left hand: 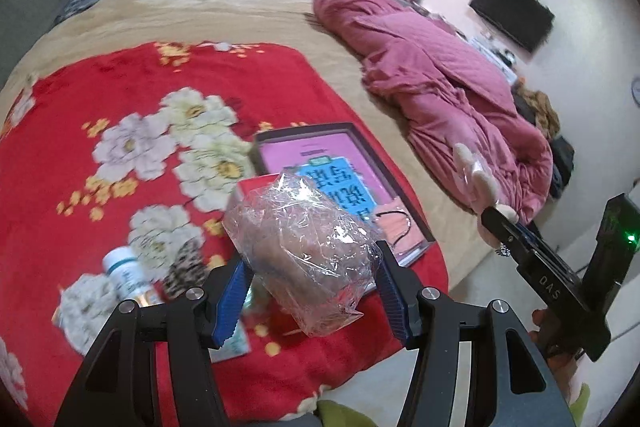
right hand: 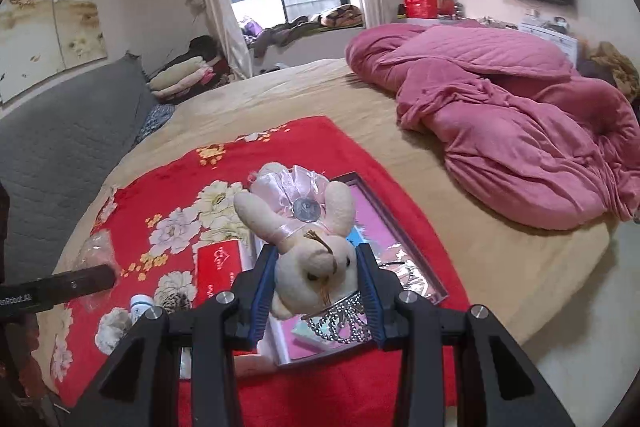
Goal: Organize soft objects
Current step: 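Lower the bag onto the book with the left gripper while right lowers the bunny beside it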
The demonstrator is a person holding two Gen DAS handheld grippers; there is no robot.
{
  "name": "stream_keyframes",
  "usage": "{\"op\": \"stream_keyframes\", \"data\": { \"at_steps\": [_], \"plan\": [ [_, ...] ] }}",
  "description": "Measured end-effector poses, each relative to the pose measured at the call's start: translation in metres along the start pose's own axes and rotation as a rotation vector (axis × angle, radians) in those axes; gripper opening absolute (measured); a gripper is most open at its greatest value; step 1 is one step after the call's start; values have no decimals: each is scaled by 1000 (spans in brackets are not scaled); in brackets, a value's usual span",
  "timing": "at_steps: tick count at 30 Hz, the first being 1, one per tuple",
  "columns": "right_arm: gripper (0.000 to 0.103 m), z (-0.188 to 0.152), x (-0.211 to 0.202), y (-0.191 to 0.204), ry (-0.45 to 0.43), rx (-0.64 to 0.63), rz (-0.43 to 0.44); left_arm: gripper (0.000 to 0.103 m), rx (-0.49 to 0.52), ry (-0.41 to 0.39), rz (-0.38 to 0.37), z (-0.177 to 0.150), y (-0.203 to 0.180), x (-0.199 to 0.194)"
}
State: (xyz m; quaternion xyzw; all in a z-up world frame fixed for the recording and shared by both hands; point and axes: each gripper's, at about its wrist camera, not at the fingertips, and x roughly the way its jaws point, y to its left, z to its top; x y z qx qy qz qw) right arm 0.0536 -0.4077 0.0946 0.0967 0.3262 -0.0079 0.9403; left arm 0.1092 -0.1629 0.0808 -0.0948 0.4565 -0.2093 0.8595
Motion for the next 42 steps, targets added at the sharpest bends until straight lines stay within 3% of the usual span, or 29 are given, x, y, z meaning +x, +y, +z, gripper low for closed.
{"op": "stream_keyframes", "data": {
  "at_steps": [14, 26, 32, 35, 42],
  "plan": [
    [40, -6, 14, -38, 2, 40, -58, 61, 113, 93, 17, 16, -58, 80],
    [40, -14, 32, -45, 25, 40, -39, 61, 141, 178, 63, 22, -65, 148],
    [40, -19, 46, -51, 48, 47, -51, 61, 201, 240, 108, 18, -70, 180],
    [40, -22, 52, -56, 64, 51, -44, 61, 266, 270, 168, 16, -75, 197],
    [40, -28, 68, -64, 94, 70, -59, 61, 329, 340, 196, 14, -78, 225]
  ]
}}
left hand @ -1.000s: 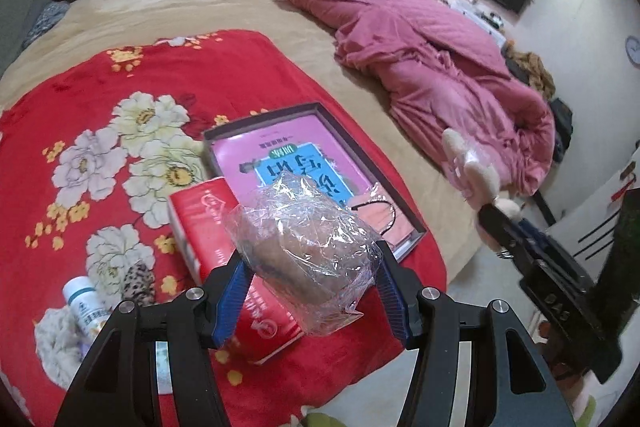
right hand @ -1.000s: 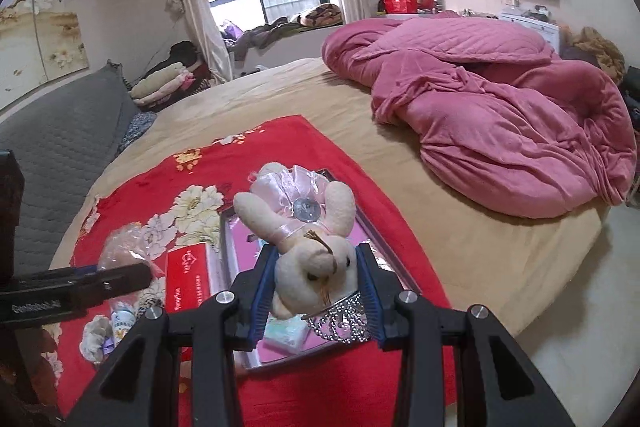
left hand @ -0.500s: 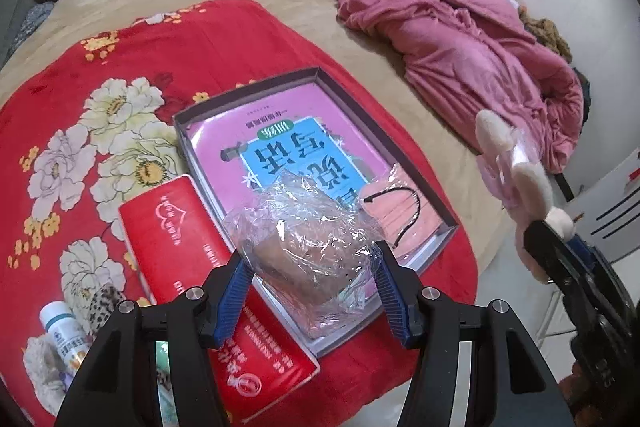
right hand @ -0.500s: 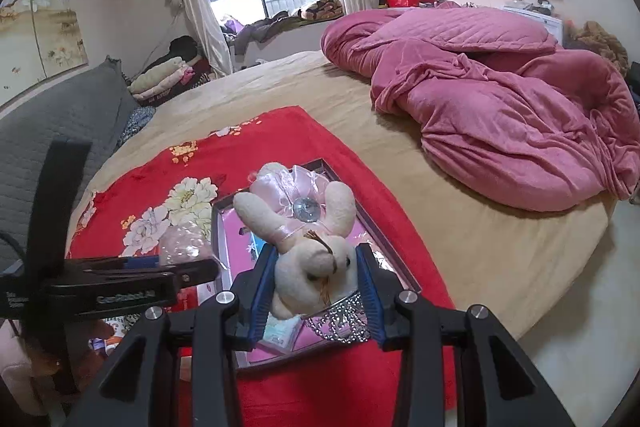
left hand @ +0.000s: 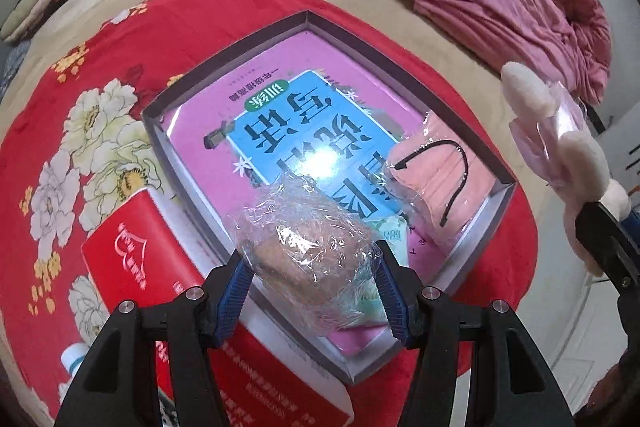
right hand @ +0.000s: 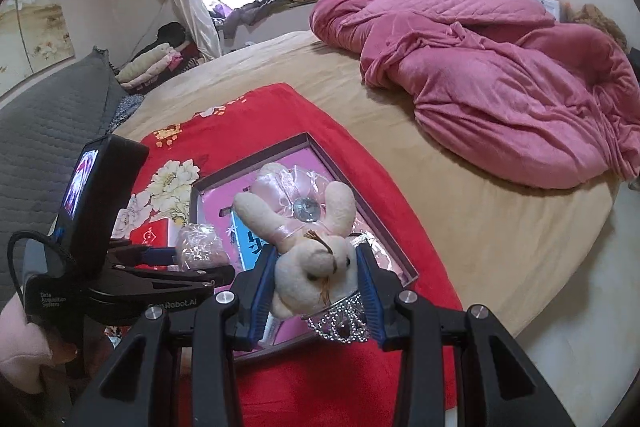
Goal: Organize soft objects
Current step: 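Lower the bag onto the book with the left gripper while right lowers the bunny beside it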
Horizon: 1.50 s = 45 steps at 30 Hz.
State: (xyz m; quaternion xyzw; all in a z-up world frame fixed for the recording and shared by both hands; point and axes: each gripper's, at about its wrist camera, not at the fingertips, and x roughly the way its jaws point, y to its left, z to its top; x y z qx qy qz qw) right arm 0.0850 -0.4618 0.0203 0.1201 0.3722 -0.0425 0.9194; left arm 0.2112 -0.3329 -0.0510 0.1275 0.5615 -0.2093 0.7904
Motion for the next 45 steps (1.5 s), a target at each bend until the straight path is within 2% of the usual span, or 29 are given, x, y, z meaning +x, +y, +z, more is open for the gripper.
{"op": "stream_keyframes", "data": {
  "at_steps": [9, 22, 30, 37, 41, 45],
  "plan": [
    [40, -5, 30, 1, 43, -17, -23, 61, -3, 50, -12, -1, 3, 23],
    [40, -17, 68, 5, 116, -43, -60, 61, 10, 45, -40, -2, -3, 28],
    [42, -26, 87, 6, 154, -84, -95, 61, 20, 42, -31, 1, -3, 31],
    [44, -32, 97, 4, 197, -75, -63, 61, 30, 41, -19, 3, -4, 34],
    [54, -34, 93, 3, 182, -84, -38, 61, 21, 44, -24, 5, -2, 35],
    [59, -33, 85, 5, 159, -85, -21, 62, 25, 51, -22, 7, -5, 37]
  ]
}}
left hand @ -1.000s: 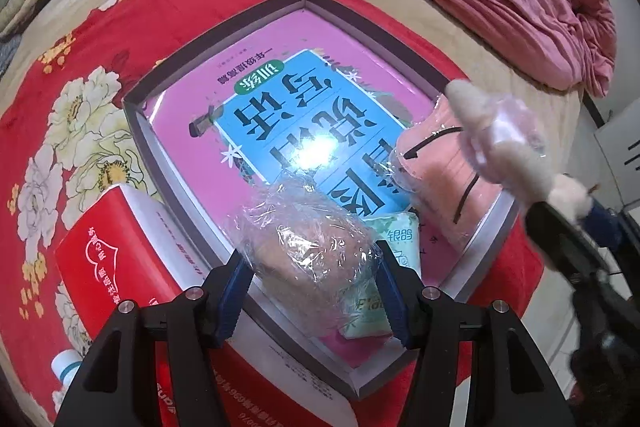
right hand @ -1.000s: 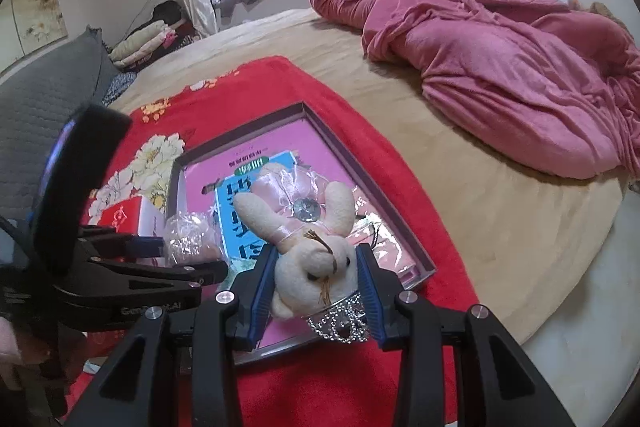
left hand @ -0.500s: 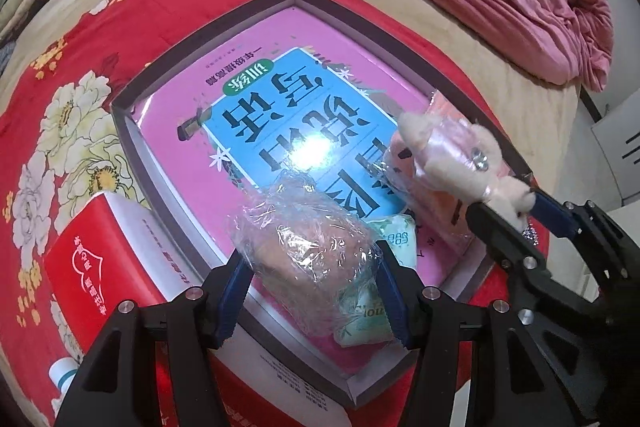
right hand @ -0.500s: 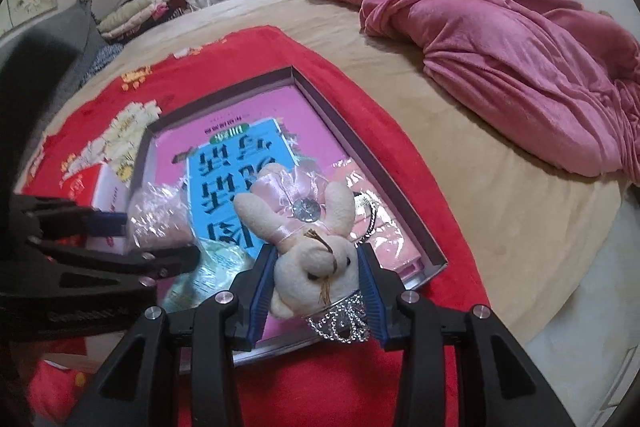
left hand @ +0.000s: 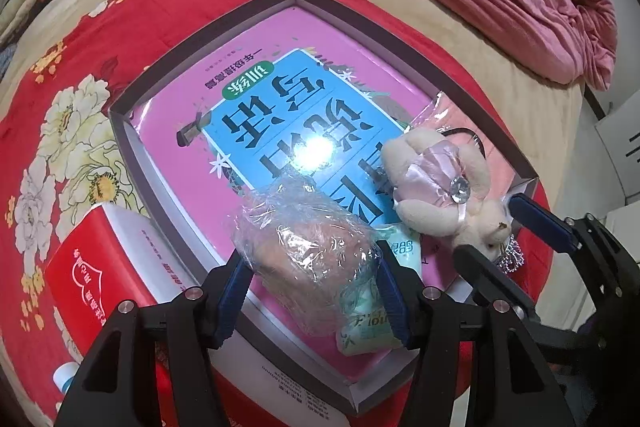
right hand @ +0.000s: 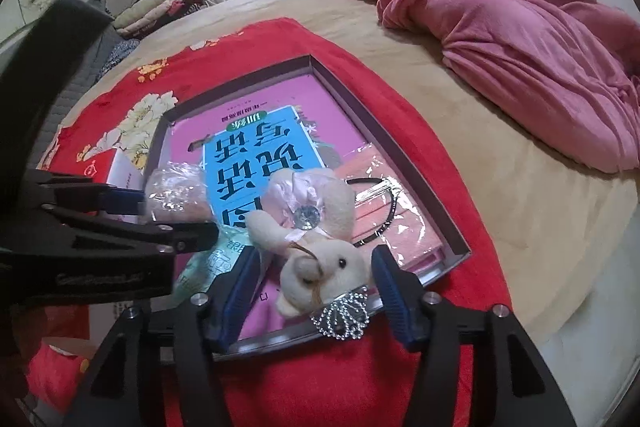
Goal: Organize soft objects
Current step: 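Lower the bag onto the book with the left gripper while right lowers the bunny beside it, then open both grippers and move them back over the remaining pile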
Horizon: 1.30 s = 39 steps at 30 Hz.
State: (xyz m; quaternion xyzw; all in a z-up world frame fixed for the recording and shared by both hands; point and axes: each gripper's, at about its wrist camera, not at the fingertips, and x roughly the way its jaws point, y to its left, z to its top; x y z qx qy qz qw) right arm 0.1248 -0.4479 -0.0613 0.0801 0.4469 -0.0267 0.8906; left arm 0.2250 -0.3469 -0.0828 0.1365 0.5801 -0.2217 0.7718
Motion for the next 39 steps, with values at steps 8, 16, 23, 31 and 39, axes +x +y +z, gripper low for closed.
{"op": "stream_keyframes", "data": {
  "at_steps": [8, 16, 23, 31, 39],
  "plan": [
    [60, 6, -39, -23, -68, 78, -34, 62, -5, 16, -2, 6, -3, 4],
    [60, 11, -56, -29, -93, 92, -38, 63, -35, 17, -34, 7, -2, 3],
    [60, 11, -57, -25, -91, 95, -28, 72, -52, 39, -62, 4, 0, -2],
    [60, 12, -59, -18, -87, 73, -44, 75, -65, 33, -63, -4, 4, -12],
    [65, 14, -66, -12, -89, 55, -66, 76, -85, -2, -75, -11, 9, -31]
  ]
}}
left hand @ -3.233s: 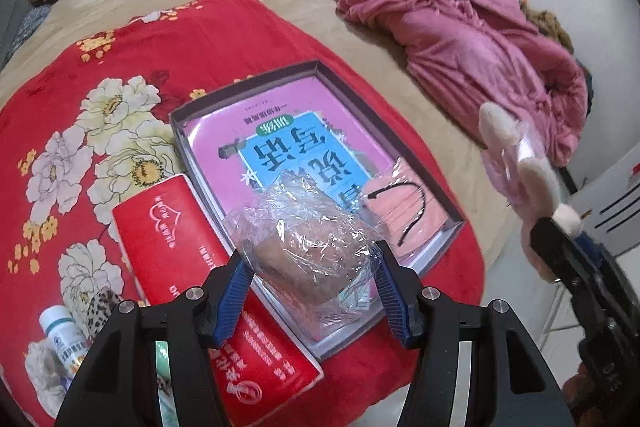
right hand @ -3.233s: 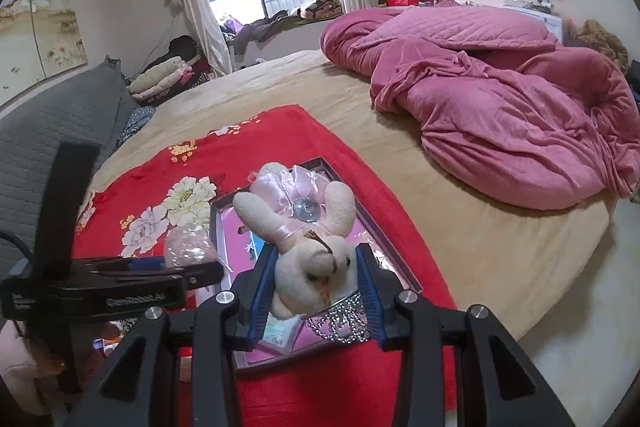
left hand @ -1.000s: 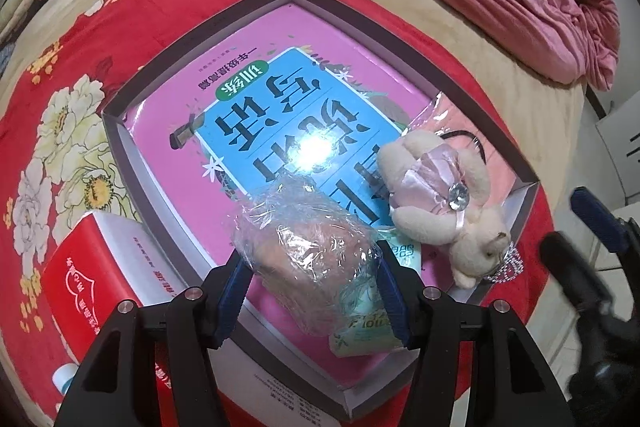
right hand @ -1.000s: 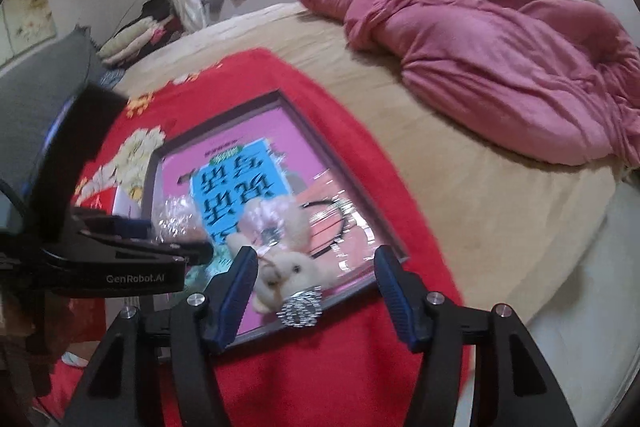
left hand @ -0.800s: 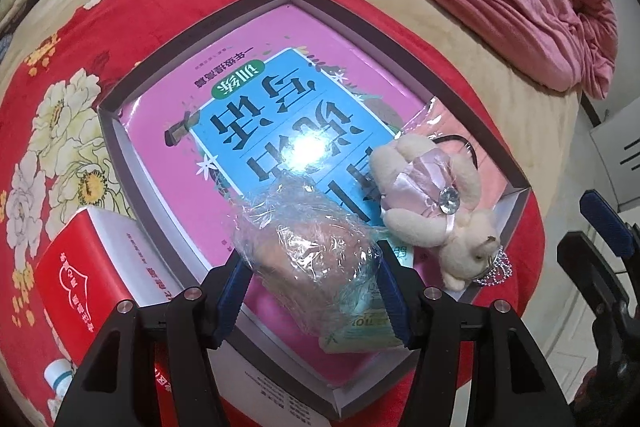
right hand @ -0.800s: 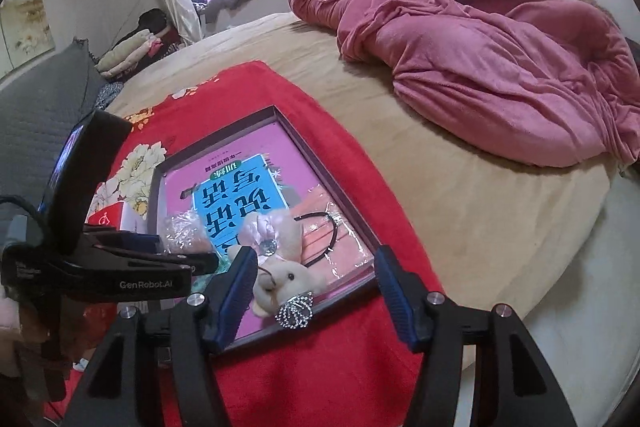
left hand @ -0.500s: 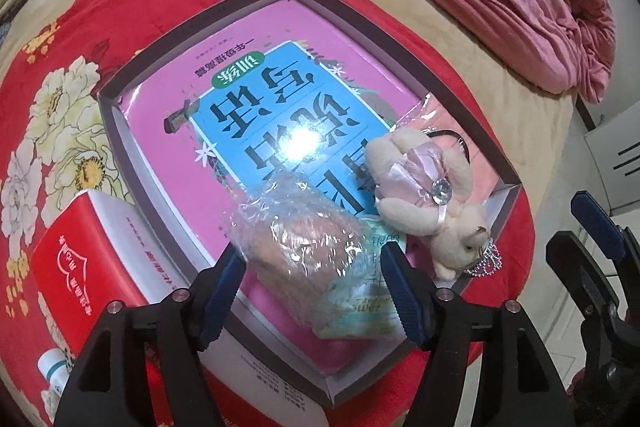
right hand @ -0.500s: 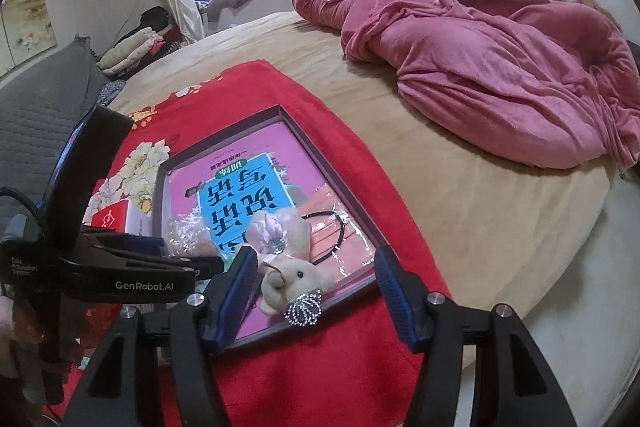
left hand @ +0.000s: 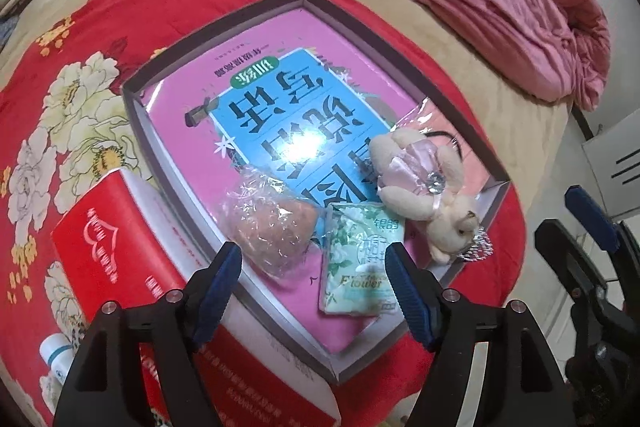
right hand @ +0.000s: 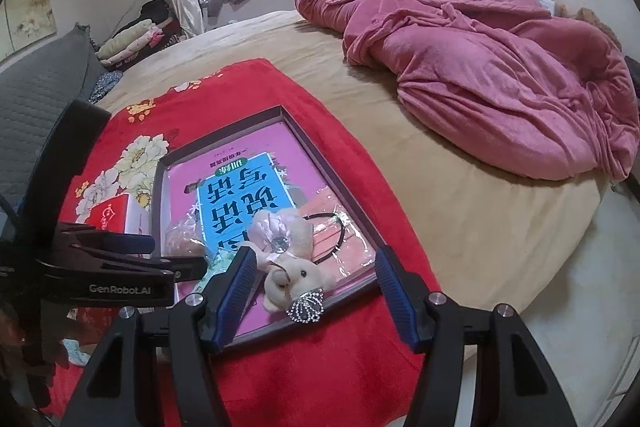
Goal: Organize soft objects
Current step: 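Open both grippers and move them back over the remaining pile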
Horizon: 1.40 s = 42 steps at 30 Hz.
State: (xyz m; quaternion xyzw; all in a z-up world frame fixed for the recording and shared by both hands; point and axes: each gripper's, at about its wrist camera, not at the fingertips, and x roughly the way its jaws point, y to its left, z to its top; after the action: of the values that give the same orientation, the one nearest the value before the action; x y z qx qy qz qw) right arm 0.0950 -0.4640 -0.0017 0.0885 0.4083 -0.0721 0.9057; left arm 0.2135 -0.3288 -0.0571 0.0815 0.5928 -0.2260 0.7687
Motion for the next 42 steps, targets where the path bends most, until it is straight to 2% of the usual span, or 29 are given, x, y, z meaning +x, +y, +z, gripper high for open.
{"op": "stream_keyframes", "data": {
  "at_steps": [3, 16, 21, 26, 31, 42],
  "plan": [
    [67, 2, -5, 3, -3, -12, -11, 76, -24, -26, -34, -3, 2, -14],
    [68, 8, -25, 19, -34, -50, -32, 79, -37, -138, -48, -27, 9, -78],
    [68, 9, -34, 31, -38, -75, -39, 79, -53, -168, -41, -39, 15, -97],
    [69, 12, -45, 38, -59, -77, -50, 79, -80, -206, 3, -52, 25, -116],
    [77, 13, -56, 46, -65, -94, -63, 79, -101, -216, 8, -64, 35, -126],
    [77, 18, -83, 74, -108, -147, -70, 79, -119, -267, 47, -92, 47, -156]
  ]
}}
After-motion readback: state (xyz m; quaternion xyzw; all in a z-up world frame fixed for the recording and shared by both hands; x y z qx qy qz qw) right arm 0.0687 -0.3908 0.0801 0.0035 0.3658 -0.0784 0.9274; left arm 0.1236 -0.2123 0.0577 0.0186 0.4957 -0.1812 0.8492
